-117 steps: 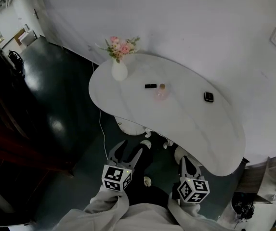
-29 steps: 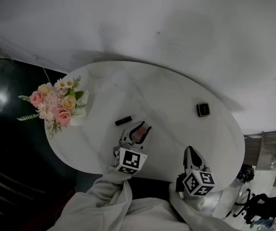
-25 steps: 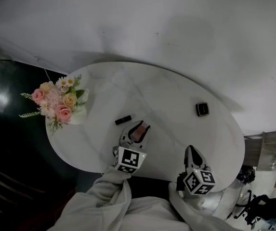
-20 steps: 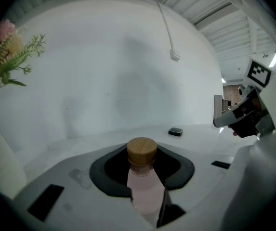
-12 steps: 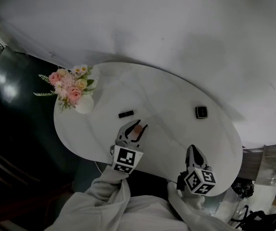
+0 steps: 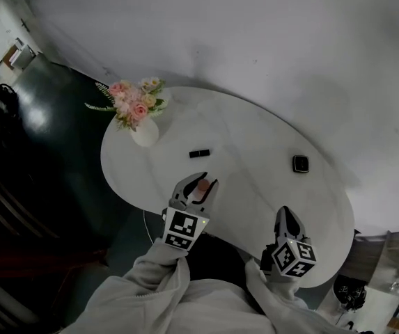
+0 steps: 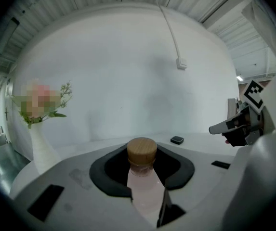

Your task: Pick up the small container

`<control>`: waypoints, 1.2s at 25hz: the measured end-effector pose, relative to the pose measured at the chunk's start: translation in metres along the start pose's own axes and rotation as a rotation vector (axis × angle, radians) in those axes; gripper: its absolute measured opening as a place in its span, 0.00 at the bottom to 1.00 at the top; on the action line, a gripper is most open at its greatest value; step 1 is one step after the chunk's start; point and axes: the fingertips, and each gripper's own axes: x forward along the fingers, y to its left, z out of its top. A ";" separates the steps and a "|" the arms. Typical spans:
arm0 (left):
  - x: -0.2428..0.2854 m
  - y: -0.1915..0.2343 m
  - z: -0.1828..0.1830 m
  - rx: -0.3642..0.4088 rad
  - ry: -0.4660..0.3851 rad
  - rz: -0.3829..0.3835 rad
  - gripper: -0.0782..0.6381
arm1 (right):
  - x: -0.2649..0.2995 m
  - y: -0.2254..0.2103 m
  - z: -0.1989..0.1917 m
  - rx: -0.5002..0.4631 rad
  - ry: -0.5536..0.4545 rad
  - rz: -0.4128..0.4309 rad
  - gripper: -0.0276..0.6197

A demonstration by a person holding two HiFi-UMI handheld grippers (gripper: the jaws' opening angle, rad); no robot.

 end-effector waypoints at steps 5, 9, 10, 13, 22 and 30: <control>-0.030 0.003 -0.001 -0.003 0.010 0.067 0.27 | -0.001 0.010 0.001 -0.025 -0.001 0.056 0.12; -0.053 0.008 -0.006 -0.020 0.015 0.126 0.27 | 0.000 0.014 -0.002 -0.047 0.005 0.087 0.12; -0.059 0.010 -0.008 -0.025 0.017 0.141 0.27 | 0.000 0.015 -0.003 -0.052 0.007 0.094 0.12; -0.076 0.016 -0.013 -0.036 0.025 0.186 0.27 | 0.002 0.021 -0.005 -0.066 0.011 0.116 0.12; -0.108 0.033 -0.026 -0.088 0.036 0.285 0.27 | 0.002 0.037 -0.004 -0.145 0.001 0.166 0.12; -0.106 0.037 -0.028 -0.099 0.036 0.277 0.27 | 0.004 0.043 -0.001 -0.159 -0.009 0.161 0.12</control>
